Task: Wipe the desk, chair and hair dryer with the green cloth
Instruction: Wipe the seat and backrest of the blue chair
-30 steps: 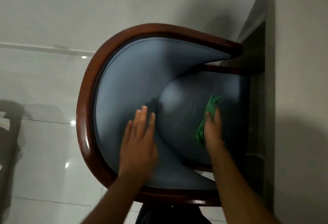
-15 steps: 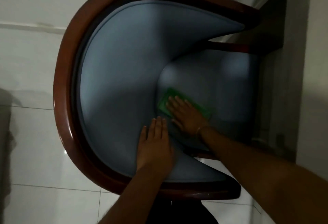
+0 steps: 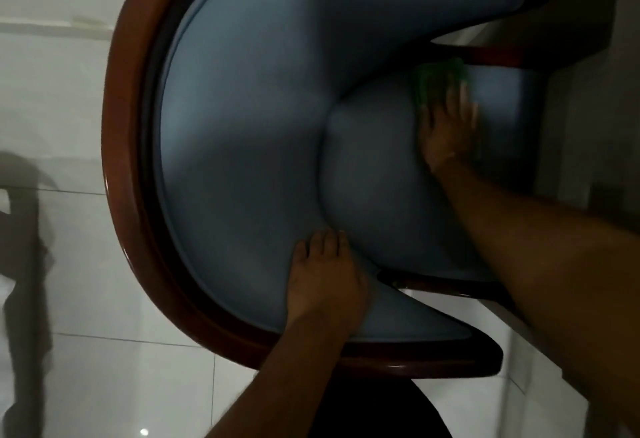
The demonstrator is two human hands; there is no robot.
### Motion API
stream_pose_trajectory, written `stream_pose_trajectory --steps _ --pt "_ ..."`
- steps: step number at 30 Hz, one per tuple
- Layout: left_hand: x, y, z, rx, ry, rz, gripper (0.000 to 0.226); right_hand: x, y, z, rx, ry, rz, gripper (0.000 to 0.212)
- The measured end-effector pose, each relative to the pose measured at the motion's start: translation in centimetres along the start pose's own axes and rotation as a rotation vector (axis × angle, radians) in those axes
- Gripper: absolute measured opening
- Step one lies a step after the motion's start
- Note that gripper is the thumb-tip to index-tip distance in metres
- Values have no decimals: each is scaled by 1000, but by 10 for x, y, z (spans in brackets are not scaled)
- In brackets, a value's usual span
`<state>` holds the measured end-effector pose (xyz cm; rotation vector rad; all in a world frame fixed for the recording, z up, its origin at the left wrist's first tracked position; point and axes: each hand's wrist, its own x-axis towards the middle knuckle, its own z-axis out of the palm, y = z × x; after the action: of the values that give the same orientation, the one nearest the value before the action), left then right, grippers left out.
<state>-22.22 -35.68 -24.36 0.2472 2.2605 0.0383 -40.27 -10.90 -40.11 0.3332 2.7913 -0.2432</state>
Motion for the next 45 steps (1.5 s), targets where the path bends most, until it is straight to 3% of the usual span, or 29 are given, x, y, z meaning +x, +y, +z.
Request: stream_pose_trajectory --steps 4,8,15,17,19,23,25,31,34,37,45 --pt "-2 -1 2 -9 2 -23 71 0 -60 11 -67 -83 -317 58" --pt "-5 2 -2 3 7 -22 69 -84 -85 39 -110 -193 -691 51" --pt "-3 0 -6 26 -2 -26 68 -178 -14 60 -178 -266 -977 51" --pt "-3 -2 -5 46 1 -29 69 -188 15 54 -192 -291 -977 54" --pt "-1 -2 -3 67 17 -26 73 -191 41 48 -202 -256 -854 53" --pt "1 0 0 74 25 -29 74 -168 67 29 -75 -129 -215 56" --pt "0 0 0 73 34 -31 73 -147 74 25 -34 -52 5 58" --pt "0 1 0 71 39 -20 71 -53 67 10 36 96 279 60" --pt "0 1 0 68 37 -32 71 -7 51 0 22 100 210 64" --pt "1 -1 3 91 23 -23 74 5 16 3 -15 55 -25 68" --pt "3 -2 3 74 54 -24 77 -102 -70 51 -20 -154 -607 66"
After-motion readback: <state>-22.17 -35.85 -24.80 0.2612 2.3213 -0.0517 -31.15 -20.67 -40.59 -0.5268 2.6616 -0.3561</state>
